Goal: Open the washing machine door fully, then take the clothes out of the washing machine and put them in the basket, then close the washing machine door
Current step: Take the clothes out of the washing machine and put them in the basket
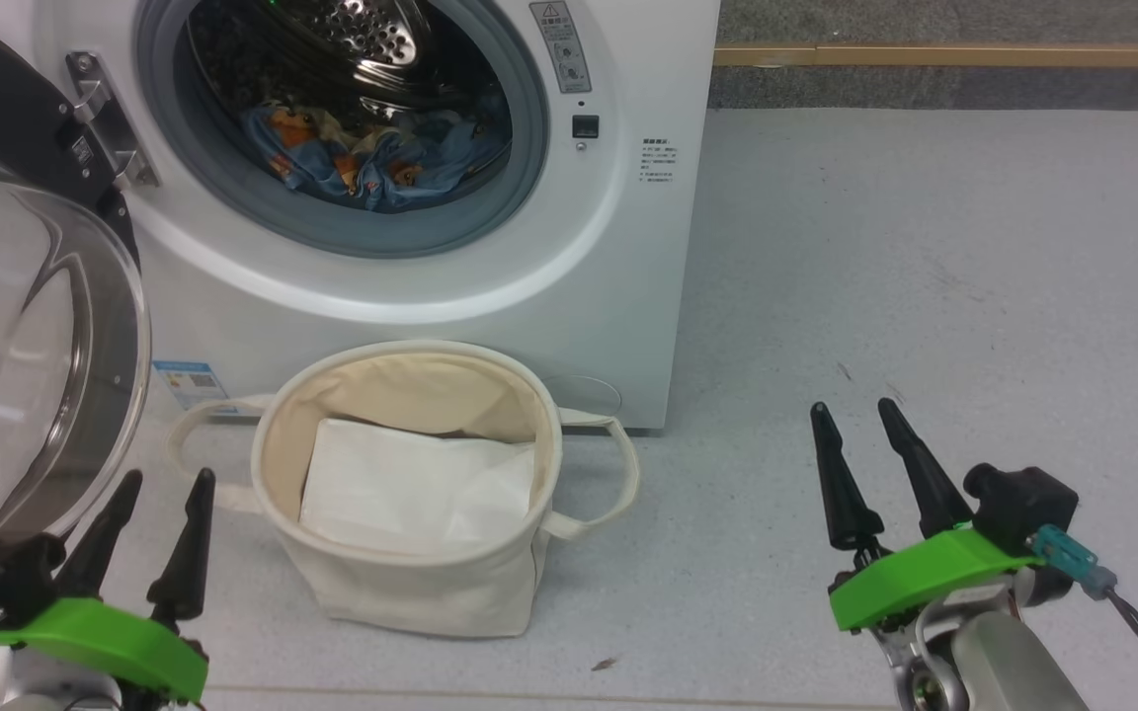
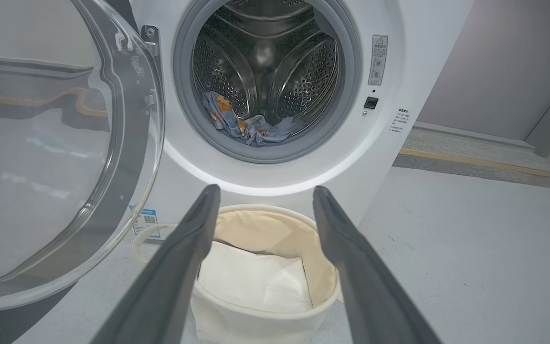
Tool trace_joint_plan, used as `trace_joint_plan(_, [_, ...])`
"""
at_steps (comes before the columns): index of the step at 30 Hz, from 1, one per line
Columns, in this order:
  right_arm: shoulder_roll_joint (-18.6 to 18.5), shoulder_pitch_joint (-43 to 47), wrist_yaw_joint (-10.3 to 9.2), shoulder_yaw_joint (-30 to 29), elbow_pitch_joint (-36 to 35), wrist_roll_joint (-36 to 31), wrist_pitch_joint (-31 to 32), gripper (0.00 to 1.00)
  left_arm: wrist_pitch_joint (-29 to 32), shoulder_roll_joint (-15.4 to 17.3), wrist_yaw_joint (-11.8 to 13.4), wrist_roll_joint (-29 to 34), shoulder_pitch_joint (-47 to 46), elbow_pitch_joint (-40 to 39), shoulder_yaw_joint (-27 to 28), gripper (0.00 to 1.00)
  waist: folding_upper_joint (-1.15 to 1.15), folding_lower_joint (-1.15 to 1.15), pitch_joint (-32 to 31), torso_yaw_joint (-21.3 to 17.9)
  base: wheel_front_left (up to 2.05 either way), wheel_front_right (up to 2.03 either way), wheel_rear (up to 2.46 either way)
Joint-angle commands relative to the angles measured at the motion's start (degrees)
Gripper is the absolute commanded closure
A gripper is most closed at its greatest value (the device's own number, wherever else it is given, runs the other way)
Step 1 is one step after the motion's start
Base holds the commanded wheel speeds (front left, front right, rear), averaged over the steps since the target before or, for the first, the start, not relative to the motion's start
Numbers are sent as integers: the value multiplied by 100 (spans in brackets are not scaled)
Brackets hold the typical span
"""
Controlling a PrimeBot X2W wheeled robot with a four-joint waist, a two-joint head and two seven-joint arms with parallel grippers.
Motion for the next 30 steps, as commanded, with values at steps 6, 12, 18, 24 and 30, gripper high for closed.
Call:
trace_joint_plan(6, [49,-177,35,136,-158,-63,-70,0,-6,314,-55,-146,-360,-225,137,0,0,0,-2,-3,61,-30,-31])
trace_joint_plan(12, [49,-171,35,147,-140,-56,-70,0,-41,344,-47,-247,-367,-222,181,0,0,0,7,-23,134,-120,-14])
trace_joint_plan(18, [49,-176,35,131,-142,-71,-70,0,-40,384,-10,-309,-374,-238,236,0,0,0,43,-24,193,-208,15])
trace_joint_plan(24, [49,-186,35,122,-149,-85,-70,0,-51,412,12,-300,-402,-269,210,0,0,0,78,-14,198,-225,26])
trace_joint_plan(30, [49,-195,35,137,-167,-72,-70,0,-162,376,72,-234,-399,-295,159,0,0,0,105,-18,161,-164,3])
